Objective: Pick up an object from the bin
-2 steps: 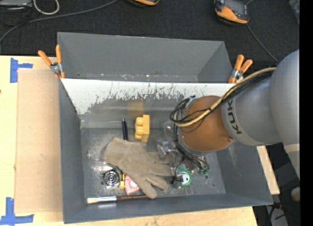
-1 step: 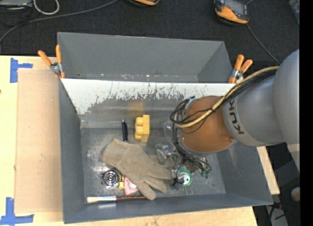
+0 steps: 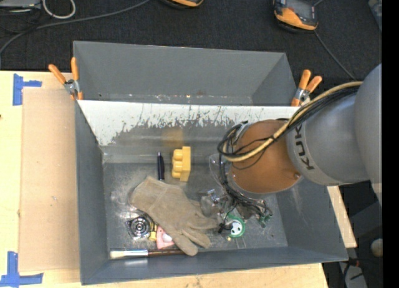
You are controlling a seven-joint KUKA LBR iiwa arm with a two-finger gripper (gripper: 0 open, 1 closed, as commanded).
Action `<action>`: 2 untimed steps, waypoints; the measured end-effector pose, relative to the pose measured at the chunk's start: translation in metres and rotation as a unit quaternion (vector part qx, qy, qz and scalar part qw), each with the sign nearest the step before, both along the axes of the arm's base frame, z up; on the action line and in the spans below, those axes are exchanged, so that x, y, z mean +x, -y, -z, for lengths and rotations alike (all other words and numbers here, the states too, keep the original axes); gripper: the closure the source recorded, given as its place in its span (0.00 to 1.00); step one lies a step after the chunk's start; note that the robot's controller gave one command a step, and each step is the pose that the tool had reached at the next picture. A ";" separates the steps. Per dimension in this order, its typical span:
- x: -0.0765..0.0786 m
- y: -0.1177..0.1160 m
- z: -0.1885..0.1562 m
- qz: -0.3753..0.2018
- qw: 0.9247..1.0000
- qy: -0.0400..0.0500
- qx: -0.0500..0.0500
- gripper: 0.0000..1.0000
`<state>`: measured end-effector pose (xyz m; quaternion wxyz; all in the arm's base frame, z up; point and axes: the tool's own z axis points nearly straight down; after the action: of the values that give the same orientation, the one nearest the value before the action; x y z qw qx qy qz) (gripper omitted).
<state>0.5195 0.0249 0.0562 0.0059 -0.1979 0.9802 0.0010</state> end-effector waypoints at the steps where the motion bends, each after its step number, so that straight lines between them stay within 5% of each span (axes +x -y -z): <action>1: -0.001 -0.002 -0.007 -0.013 1.000 -0.001 0.000 1.00; 2: -0.002 -0.008 -0.105 0.005 1.000 -0.003 0.001 1.00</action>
Offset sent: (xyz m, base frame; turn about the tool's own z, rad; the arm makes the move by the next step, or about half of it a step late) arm -0.0009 0.0076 0.1097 0.0136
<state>0.5171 0.0327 0.1609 0.0033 -0.1929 0.9812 0.0021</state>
